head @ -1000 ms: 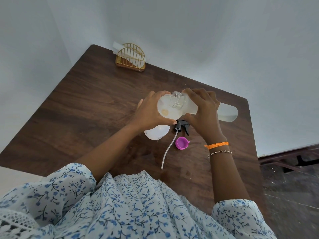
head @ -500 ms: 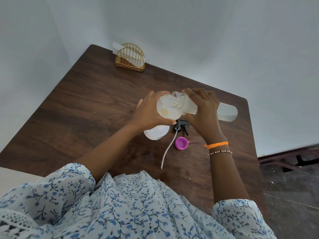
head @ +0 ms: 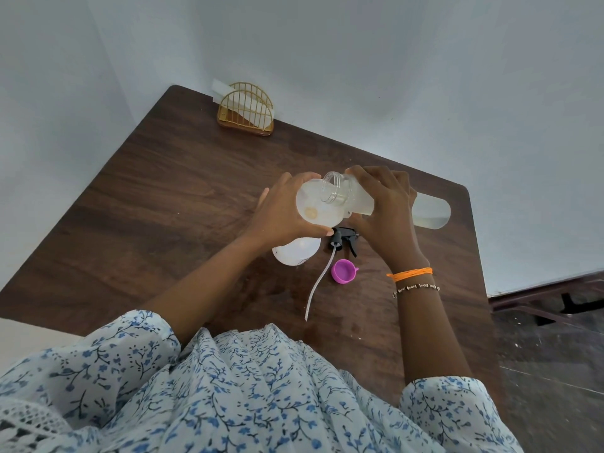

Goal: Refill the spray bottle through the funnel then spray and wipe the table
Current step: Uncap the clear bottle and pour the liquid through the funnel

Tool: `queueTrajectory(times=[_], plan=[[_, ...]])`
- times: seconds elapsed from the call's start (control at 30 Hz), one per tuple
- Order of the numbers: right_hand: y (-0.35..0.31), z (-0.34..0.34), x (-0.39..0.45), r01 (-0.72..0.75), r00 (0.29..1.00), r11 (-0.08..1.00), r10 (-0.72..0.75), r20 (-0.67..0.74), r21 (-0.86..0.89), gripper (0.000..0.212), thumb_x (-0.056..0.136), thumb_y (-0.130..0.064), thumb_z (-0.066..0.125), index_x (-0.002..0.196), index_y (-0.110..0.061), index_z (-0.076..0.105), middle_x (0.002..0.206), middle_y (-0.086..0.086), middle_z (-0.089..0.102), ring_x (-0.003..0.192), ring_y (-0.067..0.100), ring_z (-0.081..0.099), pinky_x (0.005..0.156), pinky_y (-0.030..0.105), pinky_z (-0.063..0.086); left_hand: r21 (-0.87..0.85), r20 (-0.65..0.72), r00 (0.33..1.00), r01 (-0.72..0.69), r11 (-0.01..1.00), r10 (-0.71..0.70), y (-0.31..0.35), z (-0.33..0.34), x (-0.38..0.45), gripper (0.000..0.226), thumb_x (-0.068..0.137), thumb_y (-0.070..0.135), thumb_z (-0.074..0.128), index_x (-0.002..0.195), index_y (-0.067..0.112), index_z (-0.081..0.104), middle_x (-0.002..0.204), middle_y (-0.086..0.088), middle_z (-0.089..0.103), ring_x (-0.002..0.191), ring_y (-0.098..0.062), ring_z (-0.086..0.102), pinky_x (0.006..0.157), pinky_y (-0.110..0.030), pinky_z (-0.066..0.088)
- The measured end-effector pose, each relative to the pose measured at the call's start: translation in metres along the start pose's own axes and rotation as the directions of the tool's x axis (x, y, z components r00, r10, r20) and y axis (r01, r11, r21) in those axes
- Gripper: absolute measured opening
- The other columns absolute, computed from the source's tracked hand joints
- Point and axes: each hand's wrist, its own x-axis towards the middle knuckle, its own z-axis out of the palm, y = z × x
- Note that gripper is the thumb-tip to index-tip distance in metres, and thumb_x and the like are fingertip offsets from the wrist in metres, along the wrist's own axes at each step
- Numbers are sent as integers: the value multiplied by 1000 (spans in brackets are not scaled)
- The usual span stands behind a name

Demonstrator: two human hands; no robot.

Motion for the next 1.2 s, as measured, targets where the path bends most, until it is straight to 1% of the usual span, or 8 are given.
queueTrajectory(times=[0.1, 0.27, 0.53, 0.7, 0.87, 1.0, 1.2], plan=[[1, 1, -1, 5, 1000, 1000, -5, 0, -18, 59, 64, -19, 81, 119, -20, 60, 115, 1, 60, 104, 25, 44, 84, 37, 32, 1, 1, 1000, 0, 1000, 0, 0, 0, 0, 90, 53, 54, 80, 130, 34, 39, 125, 4, 45, 105, -7, 40, 102, -52, 37], [0, -1, -1, 4, 1000, 1000, -4, -4, -13, 59, 64, -18, 81, 119, -20, 60, 115, 2, 60, 104, 25, 43, 84, 34, 27, 15, 2, 1000, -2, 1000, 2, 0, 1, 1, 88, 56, 52, 82, 131, 34, 39, 127, 4, 46, 113, -13, 45, 103, -53, 36], [0, -1, -1, 3, 1000, 1000, -3, -5, -25, 59, 64, -18, 81, 119, -21, 60, 115, 1, 59, 104, 25, 44, 84, 34, 25, 13, 4, 1000, 7, 1000, -7, 0, 1, 1, 89, 54, 54, 81, 130, 35, 39, 125, 4, 46, 112, -14, 46, 103, -53, 36], [0, -1, -2, 4, 1000, 1000, -4, -7, -24, 59, 64, -19, 80, 119, -21, 60, 115, 1, 59, 104, 25, 44, 84, 34, 24, 0, 3, 1000, 11, 1000, -11, 1, 0, 1, 89, 54, 52, 80, 131, 34, 39, 124, 4, 45, 106, -9, 41, 103, -53, 36], [-1, -1, -1, 8, 1000, 999, -8, -19, -37, 60, 62, -17, 81, 118, -21, 61, 114, 0, 60, 103, 26, 45, 84, 34, 23, 2, 9, 1000, 16, 1000, -16, 2, 1, 1, 91, 51, 56, 78, 131, 34, 39, 127, 3, 46, 113, -14, 45, 104, -53, 36], [0, 1, -2, 18, 1000, 999, -18, -10, -44, 61, 63, -17, 82, 119, -20, 60, 115, 2, 60, 105, 28, 45, 85, 35, 25, 9, 13, 1000, 10, 1000, -11, 1, 1, 1, 91, 52, 57, 77, 131, 34, 39, 127, 2, 46, 114, -15, 45, 103, -54, 36], [-1, 1, -1, 14, 1000, 999, -15, -17, -48, 59, 64, -16, 81, 119, -19, 60, 115, 2, 60, 105, 28, 45, 84, 35, 25, 20, 1, 1000, 5, 1000, -5, 1, 1, 1, 88, 56, 51, 82, 131, 34, 39, 128, 3, 45, 115, -14, 45, 104, -53, 35]])
